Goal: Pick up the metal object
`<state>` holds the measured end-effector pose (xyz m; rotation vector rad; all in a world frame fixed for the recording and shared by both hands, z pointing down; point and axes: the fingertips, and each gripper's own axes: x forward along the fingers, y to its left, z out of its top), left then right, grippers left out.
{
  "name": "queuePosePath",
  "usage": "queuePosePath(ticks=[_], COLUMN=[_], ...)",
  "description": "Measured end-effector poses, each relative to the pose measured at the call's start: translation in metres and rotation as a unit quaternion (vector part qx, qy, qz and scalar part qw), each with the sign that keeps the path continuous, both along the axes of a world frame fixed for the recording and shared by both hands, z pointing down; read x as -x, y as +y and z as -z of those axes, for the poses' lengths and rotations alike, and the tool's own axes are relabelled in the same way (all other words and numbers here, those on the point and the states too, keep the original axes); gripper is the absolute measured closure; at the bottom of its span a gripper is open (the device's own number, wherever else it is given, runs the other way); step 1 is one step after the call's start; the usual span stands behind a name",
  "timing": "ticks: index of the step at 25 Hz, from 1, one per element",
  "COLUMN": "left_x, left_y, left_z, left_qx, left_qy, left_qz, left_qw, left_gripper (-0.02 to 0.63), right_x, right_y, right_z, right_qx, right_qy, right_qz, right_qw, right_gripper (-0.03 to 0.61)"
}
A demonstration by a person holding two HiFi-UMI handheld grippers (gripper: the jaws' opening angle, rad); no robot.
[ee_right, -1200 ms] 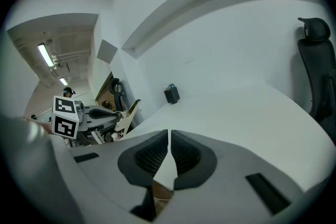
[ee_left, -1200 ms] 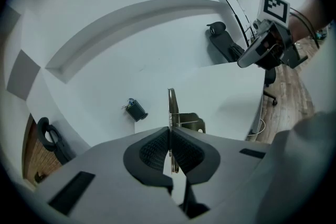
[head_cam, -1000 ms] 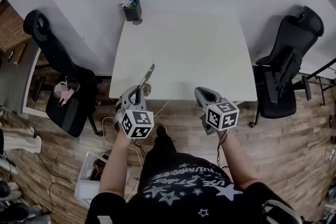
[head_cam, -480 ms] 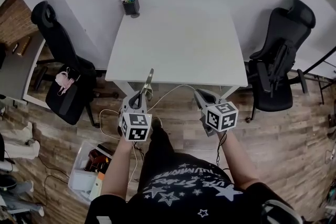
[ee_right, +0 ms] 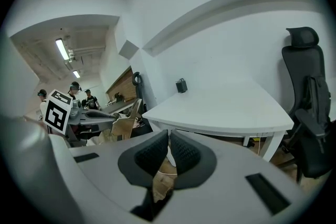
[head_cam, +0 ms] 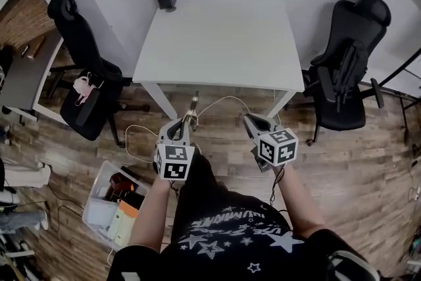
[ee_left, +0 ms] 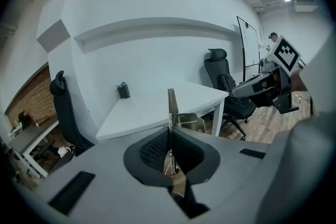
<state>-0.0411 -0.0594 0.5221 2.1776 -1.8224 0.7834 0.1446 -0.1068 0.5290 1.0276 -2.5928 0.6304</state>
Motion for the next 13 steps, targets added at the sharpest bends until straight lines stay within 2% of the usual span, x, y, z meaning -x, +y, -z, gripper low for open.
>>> queuePosePath(ticks=[5,13], left_x=[-0.006,0.012], left_y=[0.030,0.052], left_z=[-0.003,-0.015], left_qx=[0.010,0.022], left_qy=[0.025,0.051], left_qz=[0.012,0.032], left_qw=[0.9996,0.9980], left_gripper=[0.591,0.591], right_x=[-0.004,0.014], right_y=[0.022,0.035], right_z=[-0.003,-0.013], right_qx=[0.005,0.013], right_qy=[-0.001,-0.001], right_qz=[0.007,0.015], right_qw=[1.000,1.000], right_gripper=[0.529,0.529])
